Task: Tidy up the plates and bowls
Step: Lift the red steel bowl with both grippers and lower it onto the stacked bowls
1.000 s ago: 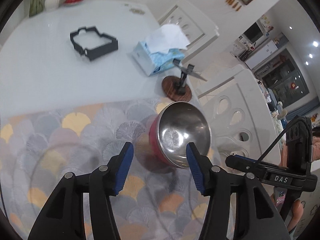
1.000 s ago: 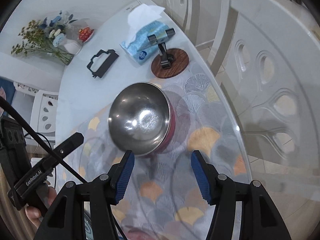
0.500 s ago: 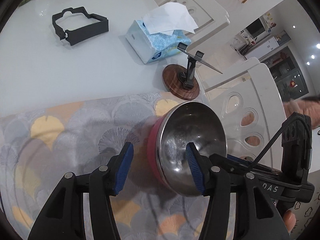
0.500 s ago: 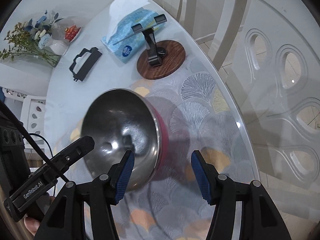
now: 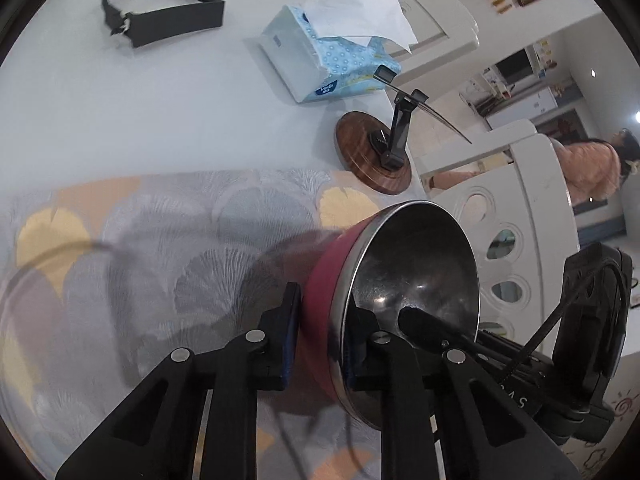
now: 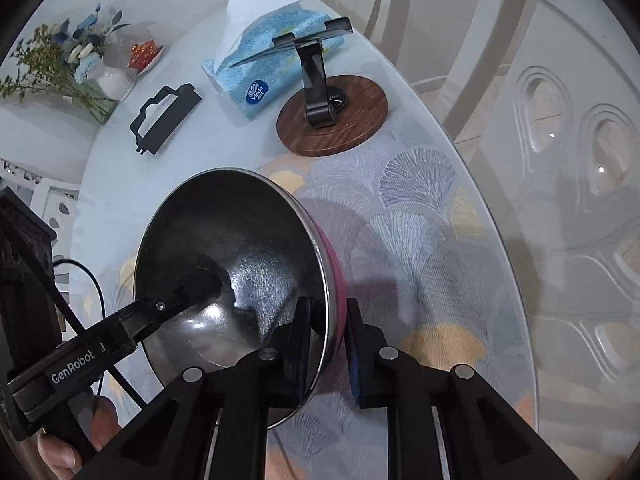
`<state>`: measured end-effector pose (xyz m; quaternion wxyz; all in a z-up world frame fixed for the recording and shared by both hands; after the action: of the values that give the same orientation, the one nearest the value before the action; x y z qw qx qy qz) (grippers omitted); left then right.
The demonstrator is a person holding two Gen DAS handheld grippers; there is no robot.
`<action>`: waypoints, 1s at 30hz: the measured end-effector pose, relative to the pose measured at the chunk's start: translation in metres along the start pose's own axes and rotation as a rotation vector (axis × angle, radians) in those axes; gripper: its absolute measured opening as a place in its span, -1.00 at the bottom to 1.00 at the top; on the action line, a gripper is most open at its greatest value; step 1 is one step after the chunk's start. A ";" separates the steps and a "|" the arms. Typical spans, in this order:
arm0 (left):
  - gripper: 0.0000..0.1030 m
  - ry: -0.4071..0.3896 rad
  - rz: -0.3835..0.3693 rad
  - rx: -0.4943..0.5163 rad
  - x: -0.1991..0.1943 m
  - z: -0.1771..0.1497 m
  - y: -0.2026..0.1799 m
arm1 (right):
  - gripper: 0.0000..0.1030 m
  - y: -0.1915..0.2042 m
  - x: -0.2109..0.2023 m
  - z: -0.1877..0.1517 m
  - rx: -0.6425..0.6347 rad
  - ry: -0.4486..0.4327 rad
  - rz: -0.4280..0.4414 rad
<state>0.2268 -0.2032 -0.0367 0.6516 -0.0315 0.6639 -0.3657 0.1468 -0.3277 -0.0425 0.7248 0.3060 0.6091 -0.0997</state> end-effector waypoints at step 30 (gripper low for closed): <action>-0.72 -0.106 -0.021 0.198 -0.168 -0.238 -0.101 | -0.65 0.049 -0.197 -0.276 0.013 -0.231 -0.054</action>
<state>-0.0037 -0.0837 0.1299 0.6818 0.0066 0.5886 -0.4342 -0.1021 -0.1777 0.1393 0.7853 0.2808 0.5287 -0.1577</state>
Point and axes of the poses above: each gripper's, at about its wrist camera, not at the fingertips, and x roughly the way its jaws point, y to its left, z to its top, the point moved 7 cm from there along x, roughly the way its jaws point, and after that the axes turned 8 degrees about y, right-handed, at the moved point
